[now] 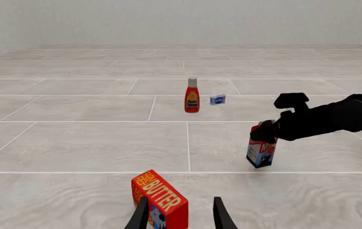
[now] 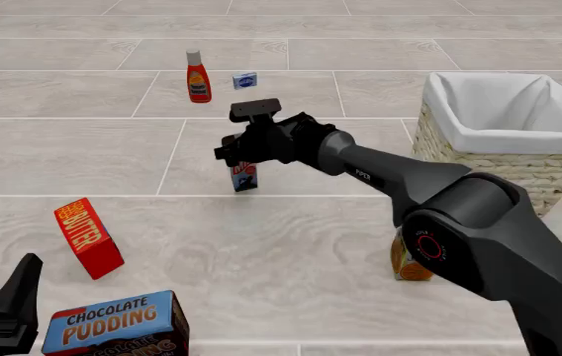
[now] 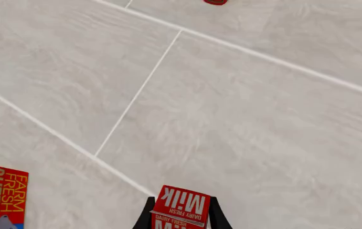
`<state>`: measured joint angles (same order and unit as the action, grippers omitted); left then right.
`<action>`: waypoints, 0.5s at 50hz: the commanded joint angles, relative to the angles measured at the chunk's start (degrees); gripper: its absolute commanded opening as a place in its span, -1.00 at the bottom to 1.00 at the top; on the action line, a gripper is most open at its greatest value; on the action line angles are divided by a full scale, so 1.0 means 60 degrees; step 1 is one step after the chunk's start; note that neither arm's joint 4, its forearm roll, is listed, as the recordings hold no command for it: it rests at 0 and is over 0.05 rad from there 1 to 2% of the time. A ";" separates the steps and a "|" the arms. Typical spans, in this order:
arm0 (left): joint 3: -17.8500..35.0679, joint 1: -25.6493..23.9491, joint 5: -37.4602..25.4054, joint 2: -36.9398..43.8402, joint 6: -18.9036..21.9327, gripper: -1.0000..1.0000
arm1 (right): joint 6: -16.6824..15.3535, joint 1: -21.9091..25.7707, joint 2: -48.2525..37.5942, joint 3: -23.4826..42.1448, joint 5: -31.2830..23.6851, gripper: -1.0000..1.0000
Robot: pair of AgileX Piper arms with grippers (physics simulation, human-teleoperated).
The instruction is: Pick the milk and place it in the basket.
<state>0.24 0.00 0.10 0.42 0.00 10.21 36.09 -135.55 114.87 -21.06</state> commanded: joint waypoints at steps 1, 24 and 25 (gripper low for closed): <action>0.0000 0.0000 0.0000 0.0000 0.0000 1.00 | -0.0451 -0.0156 0.1410 -0.0660 0.0230 -1.00; 0.0000 0.0000 0.0000 0.0000 0.0000 1.00 | -0.1057 -0.0428 0.4659 -0.2631 0.0672 -1.00; 0.0000 0.0000 0.0000 0.0000 0.0000 1.00 | -0.1113 -0.0512 0.4876 -0.2746 0.0702 -1.00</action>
<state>0.24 0.00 0.10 0.42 0.00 4.32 34.51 -115.46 102.16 -18.15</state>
